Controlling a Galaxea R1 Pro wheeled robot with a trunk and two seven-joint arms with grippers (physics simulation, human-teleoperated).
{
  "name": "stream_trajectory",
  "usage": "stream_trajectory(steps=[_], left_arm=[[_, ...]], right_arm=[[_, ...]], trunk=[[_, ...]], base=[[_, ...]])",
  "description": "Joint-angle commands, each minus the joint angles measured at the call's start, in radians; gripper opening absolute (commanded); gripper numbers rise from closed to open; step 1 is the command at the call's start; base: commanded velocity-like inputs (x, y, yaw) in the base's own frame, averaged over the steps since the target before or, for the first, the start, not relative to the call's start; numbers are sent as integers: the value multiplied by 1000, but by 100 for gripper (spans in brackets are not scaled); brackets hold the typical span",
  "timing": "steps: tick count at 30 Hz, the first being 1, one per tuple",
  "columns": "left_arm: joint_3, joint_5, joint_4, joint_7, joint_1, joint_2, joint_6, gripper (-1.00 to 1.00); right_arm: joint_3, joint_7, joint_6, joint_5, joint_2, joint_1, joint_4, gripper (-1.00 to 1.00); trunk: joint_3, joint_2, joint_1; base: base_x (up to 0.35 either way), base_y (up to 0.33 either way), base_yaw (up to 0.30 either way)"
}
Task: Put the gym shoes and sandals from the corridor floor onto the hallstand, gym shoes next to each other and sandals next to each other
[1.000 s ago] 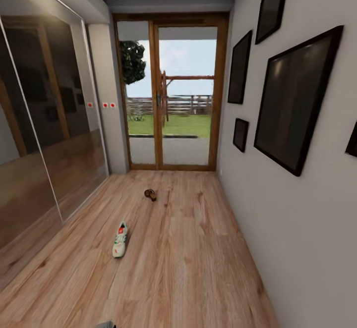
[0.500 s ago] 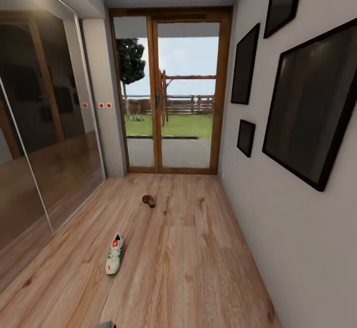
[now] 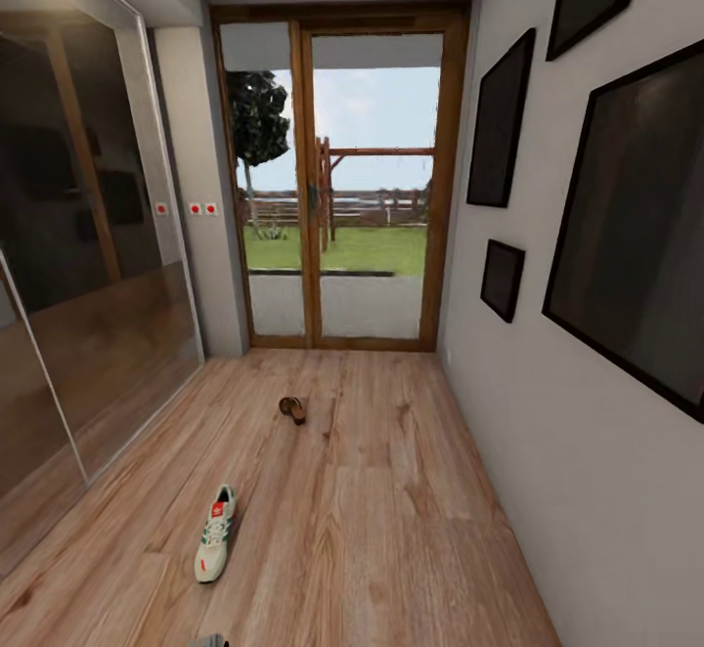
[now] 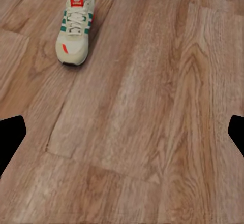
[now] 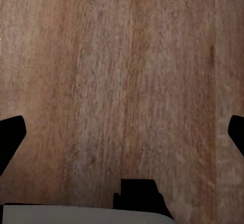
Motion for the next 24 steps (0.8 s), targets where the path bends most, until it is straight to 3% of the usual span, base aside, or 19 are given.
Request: stream_trajectory(steps=[1,24], left_arm=[[-2,7,1,1,-1,0,-3,100],[-2,7,1,1,0,0,-3,100]], right_arm=[[1,-1,-3,1,0,0,1,100],[1,-1,-3,1,0,0,1,100]], trunk=[[-1,0,0],[-1,0,0]], base=[[347,0,94],[347,0,11]])
